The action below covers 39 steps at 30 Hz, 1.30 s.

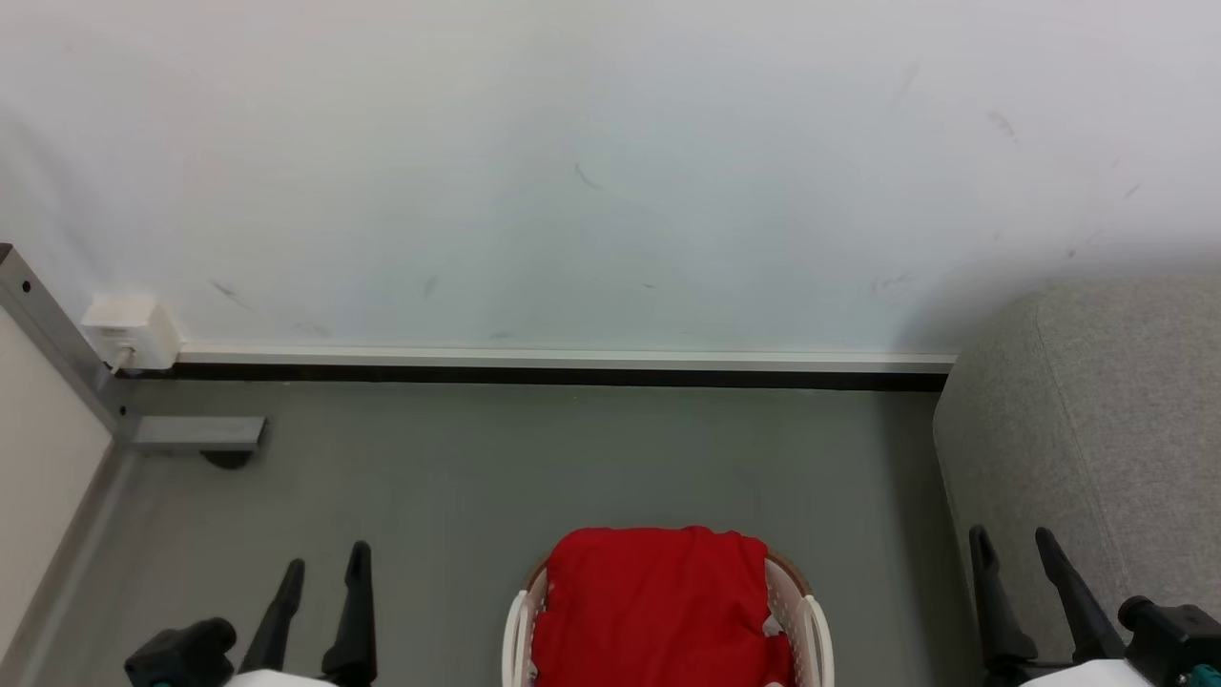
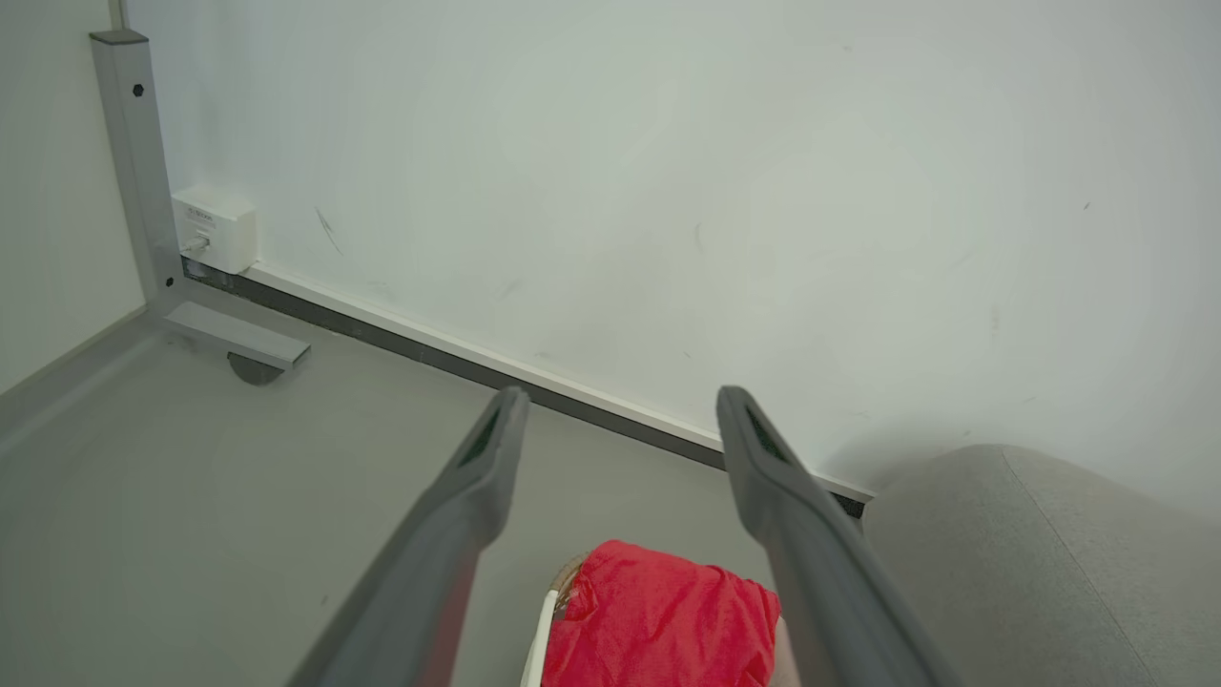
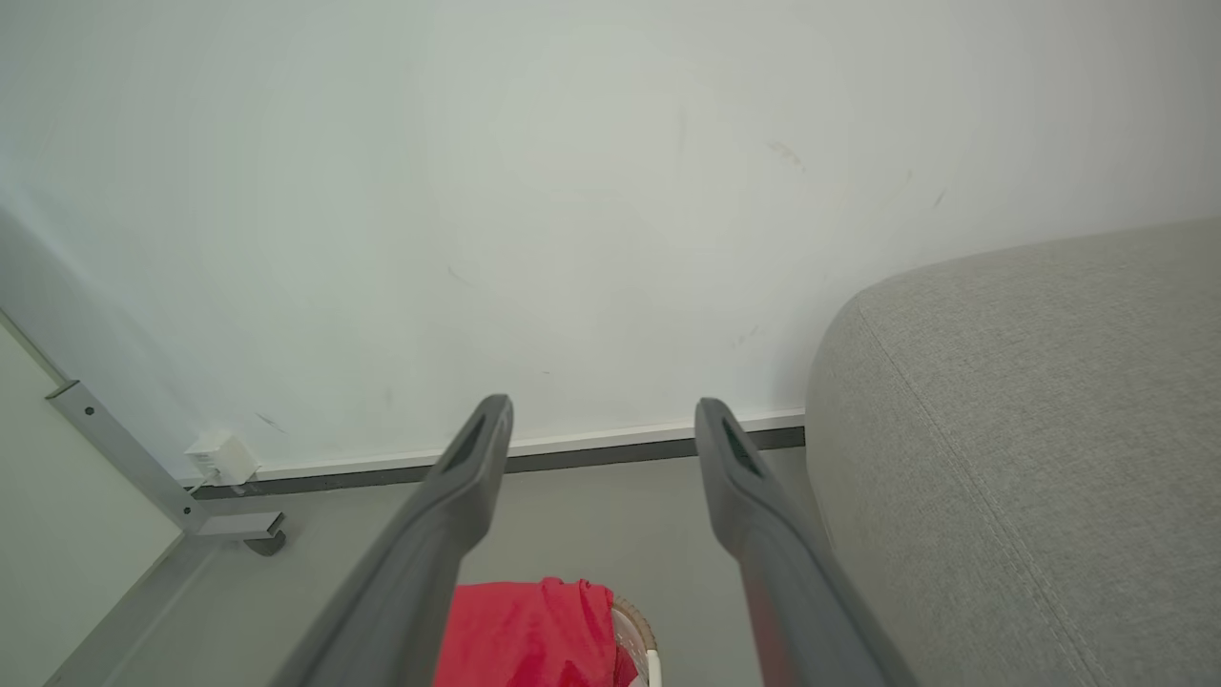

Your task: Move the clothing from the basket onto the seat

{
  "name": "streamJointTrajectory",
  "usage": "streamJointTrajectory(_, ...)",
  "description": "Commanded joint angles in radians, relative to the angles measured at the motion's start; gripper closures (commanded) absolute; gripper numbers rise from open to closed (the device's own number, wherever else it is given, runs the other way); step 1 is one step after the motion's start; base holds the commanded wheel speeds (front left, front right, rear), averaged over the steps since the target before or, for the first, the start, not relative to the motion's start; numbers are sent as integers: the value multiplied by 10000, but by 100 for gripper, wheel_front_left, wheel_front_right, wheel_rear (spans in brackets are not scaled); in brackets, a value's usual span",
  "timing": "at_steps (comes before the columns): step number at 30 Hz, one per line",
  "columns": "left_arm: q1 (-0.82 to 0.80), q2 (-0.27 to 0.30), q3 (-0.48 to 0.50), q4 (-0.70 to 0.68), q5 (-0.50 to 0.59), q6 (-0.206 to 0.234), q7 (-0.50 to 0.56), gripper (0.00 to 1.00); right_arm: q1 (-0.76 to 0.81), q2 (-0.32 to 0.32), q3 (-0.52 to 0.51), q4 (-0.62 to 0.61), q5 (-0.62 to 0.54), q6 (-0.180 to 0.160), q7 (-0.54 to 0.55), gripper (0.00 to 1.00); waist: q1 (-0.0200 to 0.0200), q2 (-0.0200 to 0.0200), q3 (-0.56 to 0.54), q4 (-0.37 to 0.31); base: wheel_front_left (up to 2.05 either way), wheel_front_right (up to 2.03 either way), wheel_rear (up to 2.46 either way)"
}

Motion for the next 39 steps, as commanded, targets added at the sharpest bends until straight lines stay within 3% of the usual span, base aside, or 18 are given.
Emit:
streamJointTrajectory(1, 37, 189, -47, -149, 386, 90, -123, 0, -38, -105, 36, -69, -431, -11, -124, 0, 0, 0, 1, -4, 0, 0, 0)
streamJointTrajectory(19, 212, 484, -465, -375, 2037, 485, -566, 0, 145, 60, -314, -94, -2117, -14, -569, 0, 0, 0, 9, -30, 0, 0, 0)
streamJointTrajectory(39, 415, 526, -568, -357, 3638, 581, -985, 0, 264, 144, -393, -1, -3701, -17, -969, 0, 0, 0, -11, -105, 0, 0, 0)
